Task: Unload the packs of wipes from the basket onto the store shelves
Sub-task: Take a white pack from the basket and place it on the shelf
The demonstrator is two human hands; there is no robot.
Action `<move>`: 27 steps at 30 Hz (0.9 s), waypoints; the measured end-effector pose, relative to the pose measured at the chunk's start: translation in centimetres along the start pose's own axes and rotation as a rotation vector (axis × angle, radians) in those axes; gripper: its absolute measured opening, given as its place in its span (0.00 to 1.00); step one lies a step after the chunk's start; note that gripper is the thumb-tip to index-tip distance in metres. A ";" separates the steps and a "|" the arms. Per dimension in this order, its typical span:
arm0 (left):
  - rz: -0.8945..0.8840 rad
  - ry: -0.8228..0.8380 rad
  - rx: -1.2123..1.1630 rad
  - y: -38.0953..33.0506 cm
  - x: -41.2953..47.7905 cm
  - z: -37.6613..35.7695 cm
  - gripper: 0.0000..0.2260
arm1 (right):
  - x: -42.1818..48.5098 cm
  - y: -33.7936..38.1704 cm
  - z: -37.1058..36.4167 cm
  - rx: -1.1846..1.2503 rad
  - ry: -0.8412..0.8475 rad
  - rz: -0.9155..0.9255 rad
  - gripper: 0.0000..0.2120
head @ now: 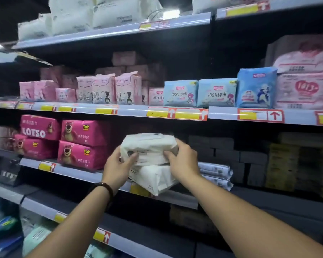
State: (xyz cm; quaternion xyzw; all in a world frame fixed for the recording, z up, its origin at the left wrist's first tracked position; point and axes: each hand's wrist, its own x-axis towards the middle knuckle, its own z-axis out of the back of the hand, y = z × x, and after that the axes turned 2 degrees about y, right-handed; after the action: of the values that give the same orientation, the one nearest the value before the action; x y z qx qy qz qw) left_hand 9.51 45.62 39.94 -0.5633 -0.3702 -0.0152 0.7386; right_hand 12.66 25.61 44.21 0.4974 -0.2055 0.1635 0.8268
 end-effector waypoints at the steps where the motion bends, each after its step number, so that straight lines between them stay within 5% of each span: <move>1: 0.042 0.023 0.031 0.8 0.6 -0.3 0.09 | 0.7 -0.5 -0.7 -0.065 -0.011 -0.028 0.10; 5: 0.112 0.038 0.055 2.1 1.8 -0.9 0.09 | 1.9 -1.9 -1.9 -0.266 -0.072 -0.011 0.10; 9: 0.147 0.036 0.120 1.4 1.3 -0.9 0.10 | 1.9 -1.8 -0.6 -0.280 0.038 -0.038 0.08; 13: 0.184 -0.094 0.267 -0.7 0.2 -0.7 0.15 | 0.6 -1.1 2.8 -0.335 0.110 -0.041 0.24; 18: 0.040 -0.243 0.432 -3.9 -6.1 -2.6 0.20 | -5.6 -2.9 9.6 -0.339 0.160 0.074 0.04; 21: -0.077 -0.029 0.402 -4.5 -12.4 -5.8 0.12 | -11.3 -6.4 13.6 -0.434 0.303 0.066 0.02; 27: -0.022 0.733 0.332 -3.2 -26.2 -15.7 0.03 | -22.7 -16.6 21.1 -0.598 0.496 -0.074 0.07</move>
State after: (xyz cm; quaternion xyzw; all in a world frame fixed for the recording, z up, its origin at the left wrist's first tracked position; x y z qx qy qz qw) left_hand -2.63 20.90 26.34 -0.3895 -0.0854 -0.1630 0.9024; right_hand -2.79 -2.15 29.16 0.1869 -0.0198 0.1816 0.9653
